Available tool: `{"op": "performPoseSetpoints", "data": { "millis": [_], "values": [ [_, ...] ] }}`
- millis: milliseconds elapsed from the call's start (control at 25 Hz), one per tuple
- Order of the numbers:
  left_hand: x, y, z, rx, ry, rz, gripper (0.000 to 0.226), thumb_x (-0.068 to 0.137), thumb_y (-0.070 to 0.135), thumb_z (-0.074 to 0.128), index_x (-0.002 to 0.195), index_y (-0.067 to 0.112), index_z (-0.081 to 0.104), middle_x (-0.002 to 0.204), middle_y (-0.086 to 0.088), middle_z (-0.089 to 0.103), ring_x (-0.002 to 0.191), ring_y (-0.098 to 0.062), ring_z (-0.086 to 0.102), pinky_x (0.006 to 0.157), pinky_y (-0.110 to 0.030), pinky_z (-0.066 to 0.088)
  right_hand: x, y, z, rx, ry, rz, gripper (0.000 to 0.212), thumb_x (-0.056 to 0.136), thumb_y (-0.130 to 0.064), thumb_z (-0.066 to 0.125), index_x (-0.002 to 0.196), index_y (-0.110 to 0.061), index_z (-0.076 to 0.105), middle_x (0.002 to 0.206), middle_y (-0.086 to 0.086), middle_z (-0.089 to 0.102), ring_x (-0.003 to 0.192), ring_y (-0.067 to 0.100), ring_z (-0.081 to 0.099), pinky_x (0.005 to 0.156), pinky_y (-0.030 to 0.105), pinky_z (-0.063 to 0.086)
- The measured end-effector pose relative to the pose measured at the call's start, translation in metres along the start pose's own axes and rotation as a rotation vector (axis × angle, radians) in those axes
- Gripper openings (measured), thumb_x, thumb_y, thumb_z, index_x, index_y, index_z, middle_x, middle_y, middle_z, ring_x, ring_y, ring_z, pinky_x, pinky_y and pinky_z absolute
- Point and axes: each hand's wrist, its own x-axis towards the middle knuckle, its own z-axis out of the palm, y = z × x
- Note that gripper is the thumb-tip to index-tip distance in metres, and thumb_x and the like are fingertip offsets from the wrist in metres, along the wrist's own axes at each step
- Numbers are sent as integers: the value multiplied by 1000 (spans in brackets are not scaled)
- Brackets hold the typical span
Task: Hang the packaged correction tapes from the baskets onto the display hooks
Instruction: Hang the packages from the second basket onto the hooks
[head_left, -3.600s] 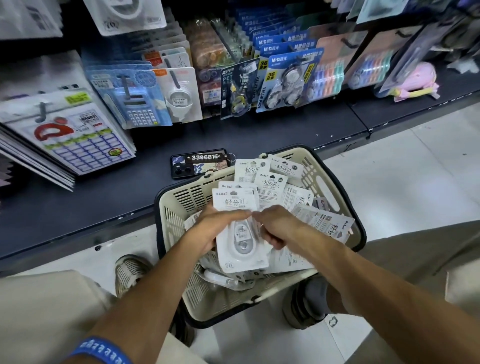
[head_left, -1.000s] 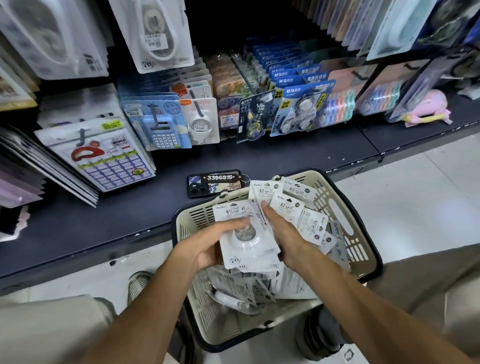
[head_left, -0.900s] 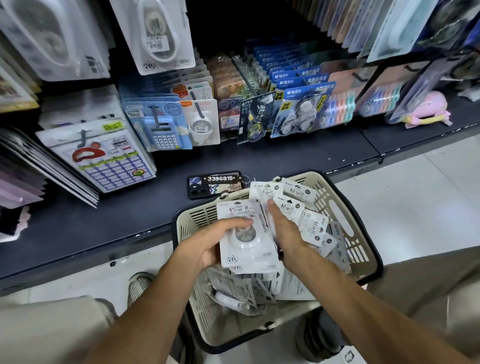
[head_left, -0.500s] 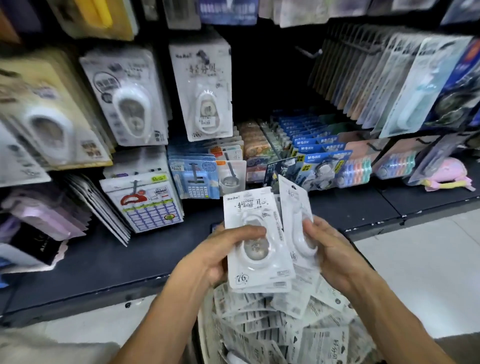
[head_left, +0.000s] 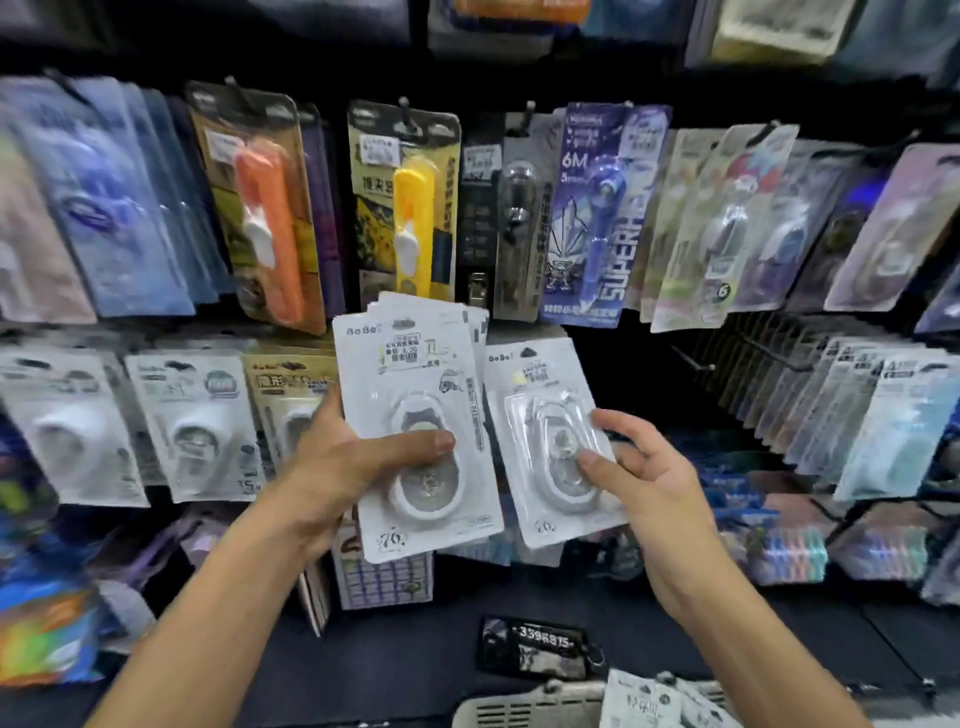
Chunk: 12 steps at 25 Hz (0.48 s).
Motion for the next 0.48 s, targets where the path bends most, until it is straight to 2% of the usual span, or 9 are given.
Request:
{"op": "performPoseSetpoints", "data": {
  "millis": [80,120,240,280,400,480],
  "values": [
    [0,-5,-6,-27,4,-9,99,35,23,91,128,8,62,105,-9,80,90,-27,79,67,-31,63,-2,3,2,-50,105,10,28,90,-20,73,107,-42,70,103,-8,77,87,21,71,52,30,52],
    [0,-8,-9,-31,1,-11,98,35,24,92,128,8,62,104,-9,81,89,-27,79,67,-30,62,-5,6,1,-82,151,9,26,90,-25,73,106,-46,70,106,-12,75,89,19,69,53,30,52],
    [0,-12,-13,-34,-31,-7,99,38,26,94,130,12,59,108,-7,80,95,-27,78,72,-30,63,-12,14,1,-184,202,-6,26,89,-41,71,111,-53,66,116,-28,68,110,6,64,75,40,60],
    [-1,-13,-10,-42,-51,-9,98,40,26,94,131,13,59,109,-7,80,97,-27,78,72,-30,63,-9,14,4,-200,183,-6,27,90,-41,70,113,-55,65,118,-30,65,111,2,64,79,36,59],
    [-2,-16,2,-62,-81,-20,93,41,23,93,128,16,60,108,-5,80,95,-25,78,70,-29,62,3,13,19,-191,56,129,37,96,-25,68,118,-53,57,120,-24,58,91,6,68,62,20,53],
    [-2,-20,9,-55,-70,-33,92,41,25,93,127,19,61,107,-3,80,95,-24,78,75,-35,63,-1,13,26,-249,51,115,34,94,-33,70,119,-52,56,118,-26,58,94,-2,64,68,17,49]
  ]
}}
